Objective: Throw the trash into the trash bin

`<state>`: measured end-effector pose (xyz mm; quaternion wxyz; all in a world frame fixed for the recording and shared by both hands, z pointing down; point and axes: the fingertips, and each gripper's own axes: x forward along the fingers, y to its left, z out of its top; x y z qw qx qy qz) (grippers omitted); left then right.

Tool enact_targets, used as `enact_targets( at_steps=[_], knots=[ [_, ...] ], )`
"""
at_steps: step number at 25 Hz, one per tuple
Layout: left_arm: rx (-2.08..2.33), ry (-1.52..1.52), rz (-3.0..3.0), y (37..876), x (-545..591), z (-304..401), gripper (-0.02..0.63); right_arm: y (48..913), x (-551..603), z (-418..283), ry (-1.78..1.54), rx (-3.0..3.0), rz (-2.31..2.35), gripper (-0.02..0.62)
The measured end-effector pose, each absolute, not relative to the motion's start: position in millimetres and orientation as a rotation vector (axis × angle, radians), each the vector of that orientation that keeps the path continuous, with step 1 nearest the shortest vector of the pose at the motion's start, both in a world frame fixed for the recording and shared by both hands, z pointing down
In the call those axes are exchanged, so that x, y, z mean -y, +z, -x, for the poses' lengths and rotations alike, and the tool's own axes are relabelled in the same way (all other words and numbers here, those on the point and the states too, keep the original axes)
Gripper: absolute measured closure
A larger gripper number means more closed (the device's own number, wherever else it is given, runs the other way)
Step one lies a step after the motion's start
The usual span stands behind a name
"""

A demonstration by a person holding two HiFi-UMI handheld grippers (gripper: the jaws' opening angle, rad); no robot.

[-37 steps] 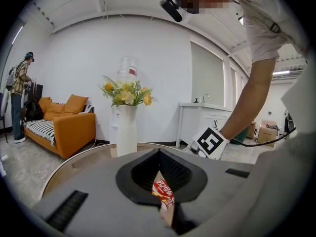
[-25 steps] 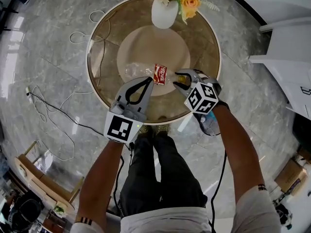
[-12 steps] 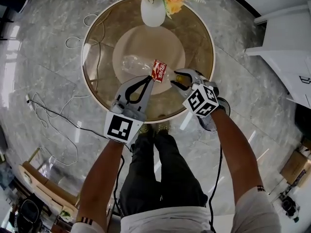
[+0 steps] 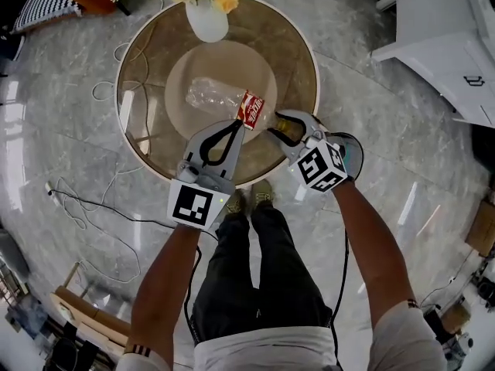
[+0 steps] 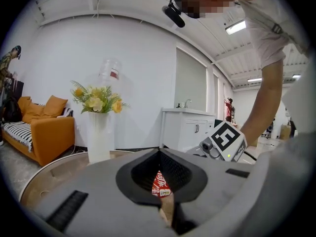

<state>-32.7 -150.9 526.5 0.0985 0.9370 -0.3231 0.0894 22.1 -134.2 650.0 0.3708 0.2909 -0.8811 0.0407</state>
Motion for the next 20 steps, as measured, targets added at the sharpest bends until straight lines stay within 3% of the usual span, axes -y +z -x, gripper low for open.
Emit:
enact_targets(
  at_steps=[20],
  knots=[
    [0.436, 0.238, -2.931, 502, 53, -88, 0.606, 614, -8, -173, 0.402, 2.017, -1.503, 0.443]
  ],
)
